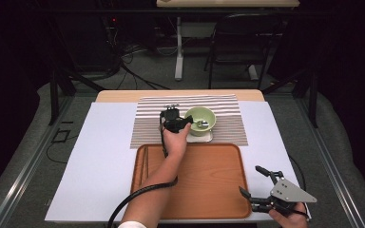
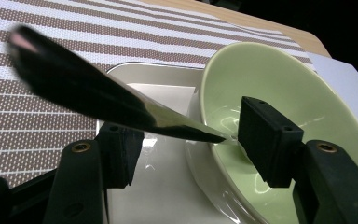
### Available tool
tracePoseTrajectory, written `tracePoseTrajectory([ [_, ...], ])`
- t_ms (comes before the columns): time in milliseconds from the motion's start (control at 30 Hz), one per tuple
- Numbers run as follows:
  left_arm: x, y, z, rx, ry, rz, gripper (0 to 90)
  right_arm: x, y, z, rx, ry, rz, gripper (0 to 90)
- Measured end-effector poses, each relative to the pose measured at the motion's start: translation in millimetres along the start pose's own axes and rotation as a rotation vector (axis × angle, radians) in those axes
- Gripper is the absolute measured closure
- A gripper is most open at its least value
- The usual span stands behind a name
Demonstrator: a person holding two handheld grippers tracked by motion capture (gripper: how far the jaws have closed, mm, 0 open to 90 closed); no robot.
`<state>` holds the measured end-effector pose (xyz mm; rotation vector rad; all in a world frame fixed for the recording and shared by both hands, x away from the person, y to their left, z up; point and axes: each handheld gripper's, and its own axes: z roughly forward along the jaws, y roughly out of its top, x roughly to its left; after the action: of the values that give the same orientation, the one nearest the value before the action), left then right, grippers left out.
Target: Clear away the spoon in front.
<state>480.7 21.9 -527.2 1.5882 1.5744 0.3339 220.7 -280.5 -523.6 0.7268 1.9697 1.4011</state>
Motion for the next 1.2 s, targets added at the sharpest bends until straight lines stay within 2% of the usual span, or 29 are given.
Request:
tracePoseTrajectory([
  [567,-8.9,-3.1,11.0,0.038,0.009,0.034,44.8,-0.3,0.3,-0.5,-0.003,0.001,0.002,15.3],
  [1000,-10.9,-3.9,11.8,0.028,0.006,0.049,55.0,-0.6,0.4,-0.5,-0.004,0.001,0.000,15.3],
  [1067,-11.1,-4.4,10.1,0.026,0.005,0.062,57.9,-0.9,0.4,-0.7,-0.004,0.002,0.000,15.3],
  [1200,-10.8,-3.8,5.0,0.020,0.004,0.062,64.8,-1.1,0.2,-0.8,-0.003,-0.002,0.002,15.3],
])
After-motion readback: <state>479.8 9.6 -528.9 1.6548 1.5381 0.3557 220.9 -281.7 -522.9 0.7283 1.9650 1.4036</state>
